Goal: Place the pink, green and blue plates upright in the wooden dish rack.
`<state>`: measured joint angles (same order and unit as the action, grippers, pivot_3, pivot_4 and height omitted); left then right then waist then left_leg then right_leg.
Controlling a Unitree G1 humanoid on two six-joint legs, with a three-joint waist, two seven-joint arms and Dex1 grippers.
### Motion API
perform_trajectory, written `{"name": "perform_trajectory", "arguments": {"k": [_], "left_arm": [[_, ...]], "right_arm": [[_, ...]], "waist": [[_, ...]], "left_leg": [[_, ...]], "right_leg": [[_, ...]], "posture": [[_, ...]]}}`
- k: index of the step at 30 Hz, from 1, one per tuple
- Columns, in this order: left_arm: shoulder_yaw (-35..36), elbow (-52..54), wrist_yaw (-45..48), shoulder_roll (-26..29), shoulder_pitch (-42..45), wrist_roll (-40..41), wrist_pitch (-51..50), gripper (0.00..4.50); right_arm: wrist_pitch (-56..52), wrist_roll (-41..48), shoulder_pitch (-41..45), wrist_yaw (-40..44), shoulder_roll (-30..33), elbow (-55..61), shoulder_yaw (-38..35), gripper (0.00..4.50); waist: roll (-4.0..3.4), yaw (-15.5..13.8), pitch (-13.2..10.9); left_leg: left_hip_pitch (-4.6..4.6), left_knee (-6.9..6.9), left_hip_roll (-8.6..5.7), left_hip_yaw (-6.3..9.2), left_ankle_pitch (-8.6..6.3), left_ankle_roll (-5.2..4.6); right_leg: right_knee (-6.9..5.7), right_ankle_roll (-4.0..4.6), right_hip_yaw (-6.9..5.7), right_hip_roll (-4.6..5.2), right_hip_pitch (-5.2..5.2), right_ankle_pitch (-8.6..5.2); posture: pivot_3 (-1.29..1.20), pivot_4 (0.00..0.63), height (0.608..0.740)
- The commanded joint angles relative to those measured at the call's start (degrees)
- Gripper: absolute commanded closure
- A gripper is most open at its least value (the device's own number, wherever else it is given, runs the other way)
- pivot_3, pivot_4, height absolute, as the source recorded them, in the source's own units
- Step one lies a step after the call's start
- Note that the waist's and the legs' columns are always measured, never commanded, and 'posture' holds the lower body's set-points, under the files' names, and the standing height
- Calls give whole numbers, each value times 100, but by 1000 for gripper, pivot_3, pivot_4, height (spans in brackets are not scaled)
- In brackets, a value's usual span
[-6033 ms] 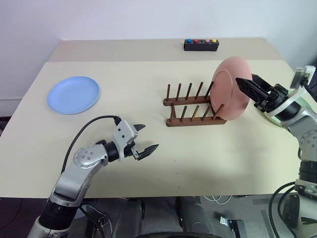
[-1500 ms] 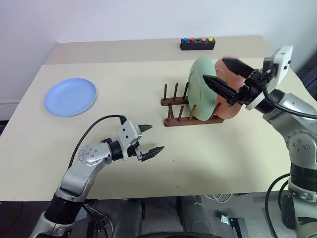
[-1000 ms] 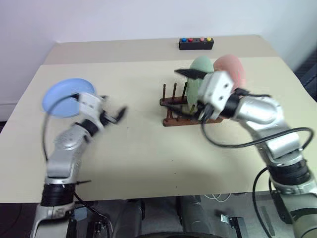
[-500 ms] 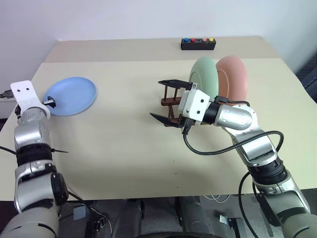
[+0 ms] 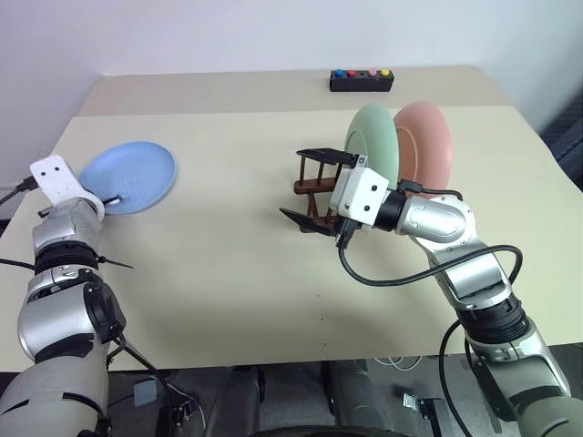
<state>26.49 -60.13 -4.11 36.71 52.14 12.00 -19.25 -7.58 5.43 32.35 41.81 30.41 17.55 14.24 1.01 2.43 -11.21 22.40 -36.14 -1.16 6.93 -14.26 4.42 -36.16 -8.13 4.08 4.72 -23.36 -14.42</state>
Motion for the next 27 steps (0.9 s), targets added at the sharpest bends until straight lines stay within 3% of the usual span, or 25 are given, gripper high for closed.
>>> {"name": "perform_trajectory", "arguments": {"k": [1,9,13,19,27], "left_arm": [[61,653,347,-124,-170,226,305,4477],[-294,4597,356,-1057,-1300,367,561,4477],[-817,6462,16,-1663,-1561,170,554,4477],[-1574,7837,-375,-2332,-1613,-260,242,4477],[-2044,8519,-414,-2895,-1579,-246,-323,4477]], "right_arm": [[85,-143,24,-192,-69,182,-204,0],[170,-729,-25,-373,-138,204,43,0],[399,-1212,293,-413,-119,-120,228,0],[1033,-2145,611,-856,-266,-523,471,0],[1702,-3241,906,-1360,-338,-1090,722,0]], "waist": [[0,-11,0],[7,-66,-1],[7,-44,-1],[7,-34,-1],[7,-17,-1]], "left_leg": [[0,-1,0,0,1,1],[9,-1,1,2,2,5],[8,-2,1,1,3,6],[6,-2,0,1,4,7],[6,-2,0,0,4,7]], "right_leg": [[-1,0,0,0,0,0],[1,3,0,2,-6,2],[1,4,1,2,-6,3],[2,4,1,0,-4,3],[3,5,1,-1,-4,3]], "posture": [[0,150,740],[0,150,740],[0,150,740],[0,150,740],[0,150,740]]}}
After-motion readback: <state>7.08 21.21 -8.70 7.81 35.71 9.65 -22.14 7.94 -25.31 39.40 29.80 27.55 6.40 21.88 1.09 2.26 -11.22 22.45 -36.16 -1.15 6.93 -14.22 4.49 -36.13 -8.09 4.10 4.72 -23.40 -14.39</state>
